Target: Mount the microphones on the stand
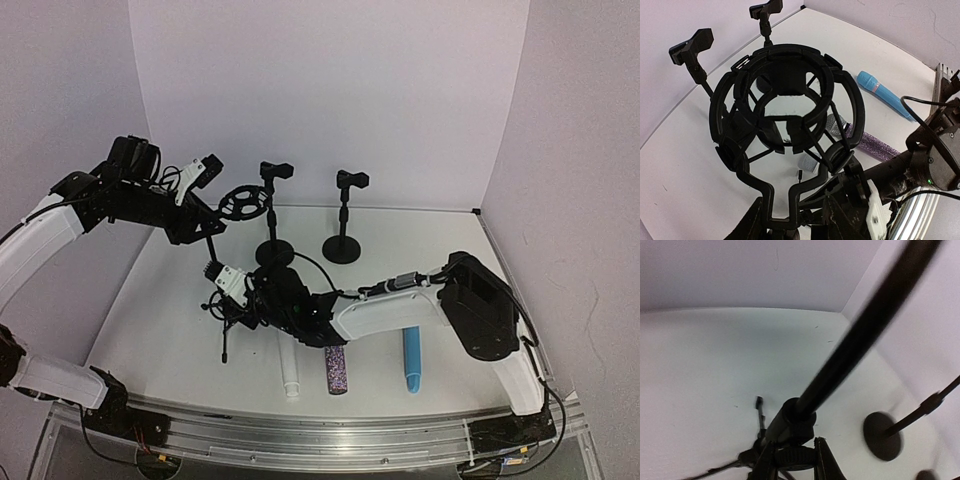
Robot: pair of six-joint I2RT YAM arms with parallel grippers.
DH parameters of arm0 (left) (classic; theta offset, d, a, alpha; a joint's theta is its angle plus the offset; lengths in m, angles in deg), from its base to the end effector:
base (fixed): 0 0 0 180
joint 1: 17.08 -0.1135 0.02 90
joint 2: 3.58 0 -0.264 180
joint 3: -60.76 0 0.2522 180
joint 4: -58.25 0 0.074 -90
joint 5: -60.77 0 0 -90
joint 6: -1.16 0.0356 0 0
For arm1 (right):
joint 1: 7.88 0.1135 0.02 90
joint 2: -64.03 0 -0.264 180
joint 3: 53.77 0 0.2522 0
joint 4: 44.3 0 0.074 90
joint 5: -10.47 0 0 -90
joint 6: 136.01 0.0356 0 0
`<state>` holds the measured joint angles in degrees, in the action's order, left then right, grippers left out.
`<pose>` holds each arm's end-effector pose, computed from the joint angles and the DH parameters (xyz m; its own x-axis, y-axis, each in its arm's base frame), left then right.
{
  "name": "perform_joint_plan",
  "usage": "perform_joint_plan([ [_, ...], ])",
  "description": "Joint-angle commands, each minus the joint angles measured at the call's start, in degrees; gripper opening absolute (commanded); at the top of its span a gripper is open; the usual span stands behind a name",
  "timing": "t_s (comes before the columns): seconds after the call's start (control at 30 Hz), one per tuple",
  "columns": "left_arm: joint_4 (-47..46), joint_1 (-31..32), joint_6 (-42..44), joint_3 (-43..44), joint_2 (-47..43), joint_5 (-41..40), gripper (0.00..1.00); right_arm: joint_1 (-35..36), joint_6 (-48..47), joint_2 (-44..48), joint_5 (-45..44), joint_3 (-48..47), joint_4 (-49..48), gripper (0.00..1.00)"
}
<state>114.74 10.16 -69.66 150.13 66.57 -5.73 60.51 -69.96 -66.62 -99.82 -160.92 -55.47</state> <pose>0.2188 -0.1286 0.3803 -0.2779 0.4820 -0.8309 0.8398 0.5419 0.0334 0.2060 0.4865 0.1903 0.2315 -0.4495 -0.8628 -0.7148 0.5229 -0.4643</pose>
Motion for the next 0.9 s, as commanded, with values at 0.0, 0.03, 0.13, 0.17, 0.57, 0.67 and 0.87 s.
perform_joint_plan([
  [0.0,-2.89,0.09,0.35,1.85,-1.74,0.85,0.00,-4.48,44.35,6.60,16.26,1.17,5.39,0.01],
  [0.03,-2.97,0.12,0.41,1.76,-1.70,1.03,0.00,-5.66,55.04,6.15,20.05,1.42,4.53,0.00],
  [0.13,-3.28,0.11,0.33,1.66,-1.47,1.37,0.00,-6.71,75.69,4.66,23.70,3.00,-1.82,0.00],
  [0.17,-3.35,0.10,0.33,1.64,-1.39,1.44,0.00,-6.80,81.78,4.11,23.55,3.59,-4.19,0.00],
  [0.57,-3.44,0.09,0.85,2.90,-0.88,1.69,0.00,-6.23,131.26,-9.36,11.27,-1.52,-28.09,0.00],
  [0.67,-3.53,0.09,0.87,2.89,-0.88,1.77,0.00,-5.65,134.44,-10.10,6.26,-2.74,-29.28,0.00],
  [0.87,-3.20,0.09,0.82,2.94,-0.83,1.60,0.00,-5.03,139.55,-9.95,0.88,-2.25,-28.72,0.00],
])
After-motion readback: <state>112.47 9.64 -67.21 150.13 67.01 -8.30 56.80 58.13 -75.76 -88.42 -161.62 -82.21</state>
